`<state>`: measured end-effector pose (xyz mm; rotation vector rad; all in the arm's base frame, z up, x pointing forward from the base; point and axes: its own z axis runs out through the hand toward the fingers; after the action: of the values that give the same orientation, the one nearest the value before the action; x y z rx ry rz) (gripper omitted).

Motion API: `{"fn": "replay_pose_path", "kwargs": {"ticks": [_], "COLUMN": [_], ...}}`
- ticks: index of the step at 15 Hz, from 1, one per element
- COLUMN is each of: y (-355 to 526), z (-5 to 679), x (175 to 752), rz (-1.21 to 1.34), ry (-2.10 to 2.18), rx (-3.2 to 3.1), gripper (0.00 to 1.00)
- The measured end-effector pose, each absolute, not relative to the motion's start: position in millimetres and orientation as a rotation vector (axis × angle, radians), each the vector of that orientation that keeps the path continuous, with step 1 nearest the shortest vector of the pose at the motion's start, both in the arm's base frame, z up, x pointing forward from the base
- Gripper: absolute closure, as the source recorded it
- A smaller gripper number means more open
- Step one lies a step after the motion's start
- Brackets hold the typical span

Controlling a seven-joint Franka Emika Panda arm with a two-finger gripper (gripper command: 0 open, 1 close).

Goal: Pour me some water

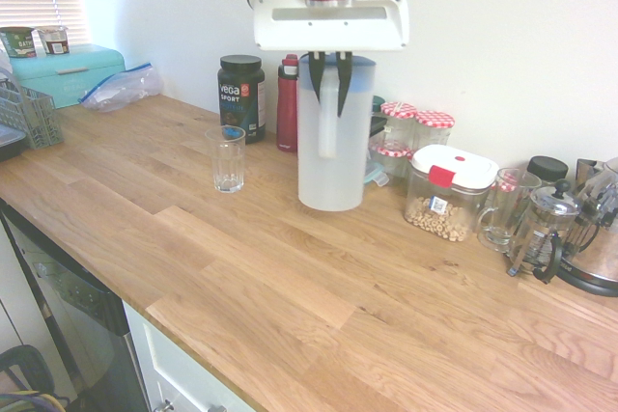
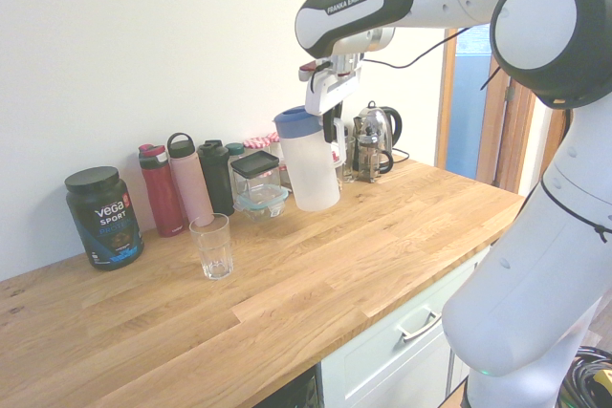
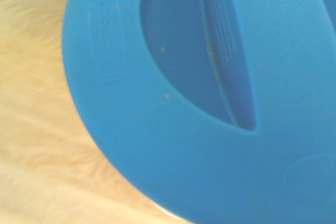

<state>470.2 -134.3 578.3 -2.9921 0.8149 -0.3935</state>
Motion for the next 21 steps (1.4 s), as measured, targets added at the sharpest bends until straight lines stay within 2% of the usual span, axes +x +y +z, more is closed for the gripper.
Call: {"fn": "replay_pose_path", "kwargs": {"ticks": [6, 11, 12, 21], "y": [-171, -167, -165, -160], "z": [534, 507, 504, 495], "x": [463, 461, 461, 460], "rz": [-0.523, -0.518, -0.513, -0.49], "ry": [1.261, 1.324, 1.324, 1.315], "rx": [-2.752, -2.715, -2.716, -2.728], "gripper": [1.0, 1.0, 0.0, 0.0]}}
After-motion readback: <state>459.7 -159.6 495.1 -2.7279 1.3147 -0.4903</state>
